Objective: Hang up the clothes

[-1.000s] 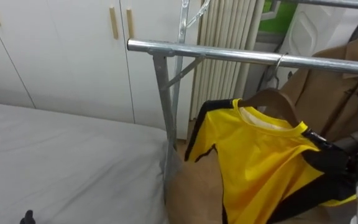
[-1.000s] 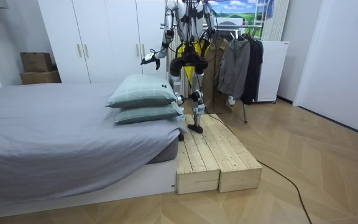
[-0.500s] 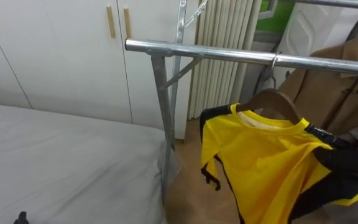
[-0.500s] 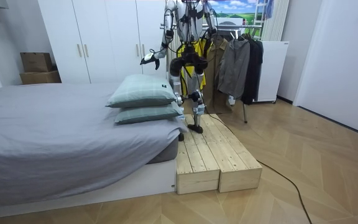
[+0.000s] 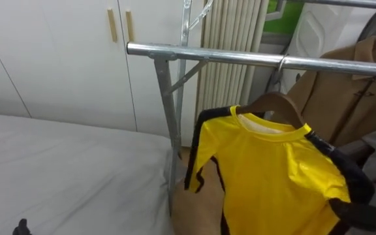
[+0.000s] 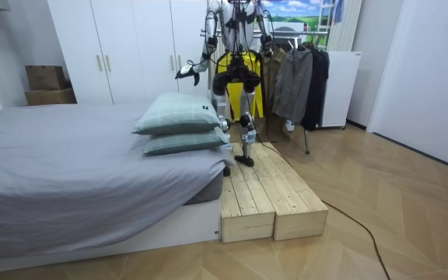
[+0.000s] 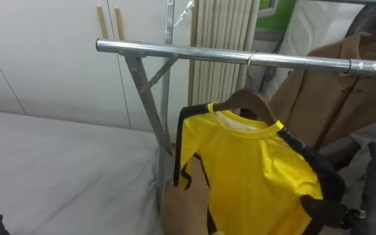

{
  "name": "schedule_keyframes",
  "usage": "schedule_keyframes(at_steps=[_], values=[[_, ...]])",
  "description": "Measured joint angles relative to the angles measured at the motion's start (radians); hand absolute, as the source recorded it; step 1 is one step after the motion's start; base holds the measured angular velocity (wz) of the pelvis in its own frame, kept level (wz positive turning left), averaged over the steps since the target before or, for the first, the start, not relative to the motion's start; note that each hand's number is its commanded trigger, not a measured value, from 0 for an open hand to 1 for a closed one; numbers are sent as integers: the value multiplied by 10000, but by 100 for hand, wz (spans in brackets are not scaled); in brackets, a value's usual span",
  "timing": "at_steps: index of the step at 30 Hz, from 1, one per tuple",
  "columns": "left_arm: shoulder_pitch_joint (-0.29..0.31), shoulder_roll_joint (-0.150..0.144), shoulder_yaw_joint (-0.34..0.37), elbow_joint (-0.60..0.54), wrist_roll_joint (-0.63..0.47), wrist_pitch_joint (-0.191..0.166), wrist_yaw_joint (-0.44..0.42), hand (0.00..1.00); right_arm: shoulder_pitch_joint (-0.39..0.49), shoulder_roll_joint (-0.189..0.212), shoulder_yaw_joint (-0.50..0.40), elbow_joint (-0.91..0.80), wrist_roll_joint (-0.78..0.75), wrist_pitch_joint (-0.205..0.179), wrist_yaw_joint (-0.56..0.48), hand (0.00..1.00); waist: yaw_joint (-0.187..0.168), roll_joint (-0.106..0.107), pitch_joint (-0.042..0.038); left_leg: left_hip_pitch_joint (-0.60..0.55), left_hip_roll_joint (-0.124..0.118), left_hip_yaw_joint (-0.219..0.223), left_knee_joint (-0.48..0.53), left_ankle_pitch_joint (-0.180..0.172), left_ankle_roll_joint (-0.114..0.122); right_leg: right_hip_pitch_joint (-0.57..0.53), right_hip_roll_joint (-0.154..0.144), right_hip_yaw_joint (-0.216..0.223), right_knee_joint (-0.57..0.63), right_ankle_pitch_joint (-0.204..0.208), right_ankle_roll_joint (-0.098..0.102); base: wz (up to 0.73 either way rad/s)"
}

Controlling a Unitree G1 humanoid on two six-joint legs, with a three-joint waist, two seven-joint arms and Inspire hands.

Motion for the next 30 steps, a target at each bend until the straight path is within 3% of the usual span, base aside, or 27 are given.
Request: schedule_keyframes(at_steps=[5,14,26,30], values=[[-25,-65,-121,-16,-22,5,31,0,57,38,802,236,340,-6,254,0,86,176,-31,49,1,22,0,0,0,-21,64,226,24,27,8,-13],[-61,-81,-781,-30,-78,5,136,0,59,235,1920,1065,538,20,947,0,197,158,-25,54,5,-55,-2,0,0,-15,57,241,36,28,5,-1],[-68,-80,-1019,-29,-95,3,104,0,68,405,2100,1433,1041,28,2071,0,199,79,-35,-9,-7,-252,-1,-1,1,-46,39,180,21,27,7,1],[-150,-85,-1206,-10,-88,3,103,0,142,427,2292,1434,1075,95,2400,0,177,107,-57,-89,-5,-412,-1,0,1,-41,-28,-58,-68,31,0,15]])
